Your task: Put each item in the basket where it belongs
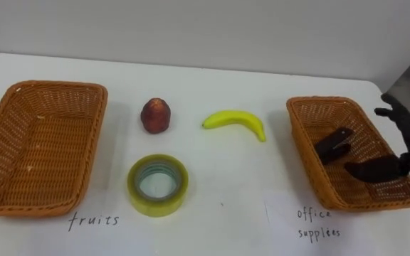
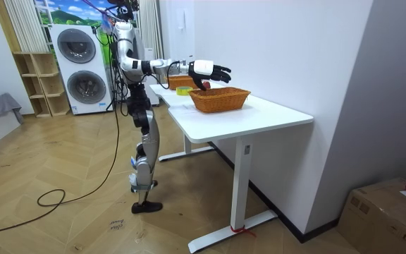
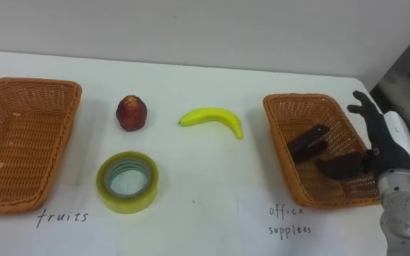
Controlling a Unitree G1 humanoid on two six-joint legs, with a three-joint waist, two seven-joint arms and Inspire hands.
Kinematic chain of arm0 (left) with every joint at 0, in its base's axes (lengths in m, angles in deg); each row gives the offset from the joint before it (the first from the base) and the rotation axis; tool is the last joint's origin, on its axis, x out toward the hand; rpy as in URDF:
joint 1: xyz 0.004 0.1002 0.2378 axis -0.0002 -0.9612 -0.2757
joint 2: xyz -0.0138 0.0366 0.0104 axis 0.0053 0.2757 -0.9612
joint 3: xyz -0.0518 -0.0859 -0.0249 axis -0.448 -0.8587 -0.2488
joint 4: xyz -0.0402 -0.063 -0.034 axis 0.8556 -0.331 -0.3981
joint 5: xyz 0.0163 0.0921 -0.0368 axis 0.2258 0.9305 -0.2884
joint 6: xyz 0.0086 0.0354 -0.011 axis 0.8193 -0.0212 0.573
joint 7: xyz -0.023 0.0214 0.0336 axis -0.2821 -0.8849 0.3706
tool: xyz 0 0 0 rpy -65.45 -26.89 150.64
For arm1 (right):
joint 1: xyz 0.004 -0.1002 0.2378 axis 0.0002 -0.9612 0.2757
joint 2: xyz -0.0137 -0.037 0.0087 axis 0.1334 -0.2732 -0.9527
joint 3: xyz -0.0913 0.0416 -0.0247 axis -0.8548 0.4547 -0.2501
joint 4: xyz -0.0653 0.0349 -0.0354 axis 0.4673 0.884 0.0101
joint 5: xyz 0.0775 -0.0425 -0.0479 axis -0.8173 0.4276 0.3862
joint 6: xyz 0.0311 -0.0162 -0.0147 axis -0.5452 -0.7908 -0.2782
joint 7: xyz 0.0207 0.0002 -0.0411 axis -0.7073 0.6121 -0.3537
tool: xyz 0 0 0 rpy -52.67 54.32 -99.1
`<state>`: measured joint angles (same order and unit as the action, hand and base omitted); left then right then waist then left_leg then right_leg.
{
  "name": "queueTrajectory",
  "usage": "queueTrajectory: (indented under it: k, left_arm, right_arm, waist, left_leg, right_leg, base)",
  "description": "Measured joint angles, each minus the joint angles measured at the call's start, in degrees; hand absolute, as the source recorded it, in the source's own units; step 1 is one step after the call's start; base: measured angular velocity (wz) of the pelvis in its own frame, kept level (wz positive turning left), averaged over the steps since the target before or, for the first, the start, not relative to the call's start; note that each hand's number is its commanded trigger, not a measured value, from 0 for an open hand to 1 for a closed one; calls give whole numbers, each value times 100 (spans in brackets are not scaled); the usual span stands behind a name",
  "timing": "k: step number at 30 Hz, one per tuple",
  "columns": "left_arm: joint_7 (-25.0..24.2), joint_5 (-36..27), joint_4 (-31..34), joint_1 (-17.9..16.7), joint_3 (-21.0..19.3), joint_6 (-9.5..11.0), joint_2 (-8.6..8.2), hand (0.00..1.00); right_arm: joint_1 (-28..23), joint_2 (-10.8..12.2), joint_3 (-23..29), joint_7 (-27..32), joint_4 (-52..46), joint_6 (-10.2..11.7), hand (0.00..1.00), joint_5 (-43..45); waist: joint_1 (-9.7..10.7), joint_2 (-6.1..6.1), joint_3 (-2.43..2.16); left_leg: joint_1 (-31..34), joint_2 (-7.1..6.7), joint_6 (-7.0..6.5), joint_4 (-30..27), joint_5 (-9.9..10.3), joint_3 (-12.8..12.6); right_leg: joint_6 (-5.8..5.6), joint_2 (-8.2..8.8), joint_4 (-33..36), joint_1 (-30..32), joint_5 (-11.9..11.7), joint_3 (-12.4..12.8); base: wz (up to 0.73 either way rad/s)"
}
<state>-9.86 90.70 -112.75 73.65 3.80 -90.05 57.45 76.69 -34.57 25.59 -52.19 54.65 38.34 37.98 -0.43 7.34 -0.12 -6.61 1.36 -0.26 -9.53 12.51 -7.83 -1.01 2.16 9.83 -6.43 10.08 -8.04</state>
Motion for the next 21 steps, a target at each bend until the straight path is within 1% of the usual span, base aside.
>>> queueTrajectory:
  k: [21]
  left_arm:
    - [4,-1,-4,-1,4,-7,1,0]
  right_arm:
    - [0,0,-2,0,2,0,0,13]
  waist:
    - [-4,-2,2]
  left_leg:
    - [1,0,0,1,0,-1]
  right_leg:
    - [0,0,1,0,0,-1]
  base:
    - [0]
